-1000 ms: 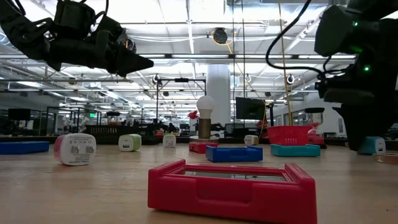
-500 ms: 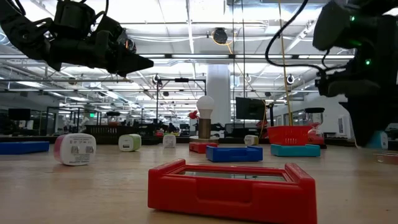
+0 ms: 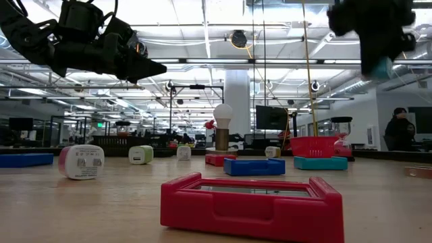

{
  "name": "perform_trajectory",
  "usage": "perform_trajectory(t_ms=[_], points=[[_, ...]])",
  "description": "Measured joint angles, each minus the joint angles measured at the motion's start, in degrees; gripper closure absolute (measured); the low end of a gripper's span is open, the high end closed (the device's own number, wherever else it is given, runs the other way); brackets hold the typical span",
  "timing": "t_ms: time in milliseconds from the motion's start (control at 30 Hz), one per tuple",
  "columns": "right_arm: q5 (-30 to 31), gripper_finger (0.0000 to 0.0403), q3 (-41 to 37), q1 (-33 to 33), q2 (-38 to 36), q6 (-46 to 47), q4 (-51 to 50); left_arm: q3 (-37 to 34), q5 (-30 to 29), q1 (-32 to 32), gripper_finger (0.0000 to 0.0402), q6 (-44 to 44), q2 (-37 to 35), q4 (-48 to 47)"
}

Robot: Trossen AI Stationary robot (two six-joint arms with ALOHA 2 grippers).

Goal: Pick & Place Office items
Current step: Put the light blue charger adapter into the blue bin

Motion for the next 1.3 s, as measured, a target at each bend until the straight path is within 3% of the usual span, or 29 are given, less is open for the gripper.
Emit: perform_trajectory(t_ms=[133, 267, 700, 833, 1300], points=[[0.36, 0.0272, 6.4, 5.21, 3.63, 1.6, -4.47, 0.0, 0.01, 0.0, 0.0364, 0.02, 0.0, -0.01], [-0.8, 0.0272, 9.73, 11.57, 8.15, 9.05, -7.05, 0.0, 0.01, 0.0, 0.0364, -0.03, 0.0, -0.09], [-6.58, 0.0263, 10.85, 36.7, 20.06, 57.79, -4.56, 0.0, -0.01, 0.0, 0.0364, 0.86, -0.02, -5.69], [-7.0, 0.0259, 9.04, 38.0, 20.91, 67.6, -4.8, 0.0, -0.01, 0.0, 0.0364, 0.82, -0.02, -6.21], [-10.36, 0.0261, -4.17, 36.83, 20.93, 69.21, 12.9, 0.0, -0.01, 0.0, 0.0364, 0.56, -0.02, -6.56]])
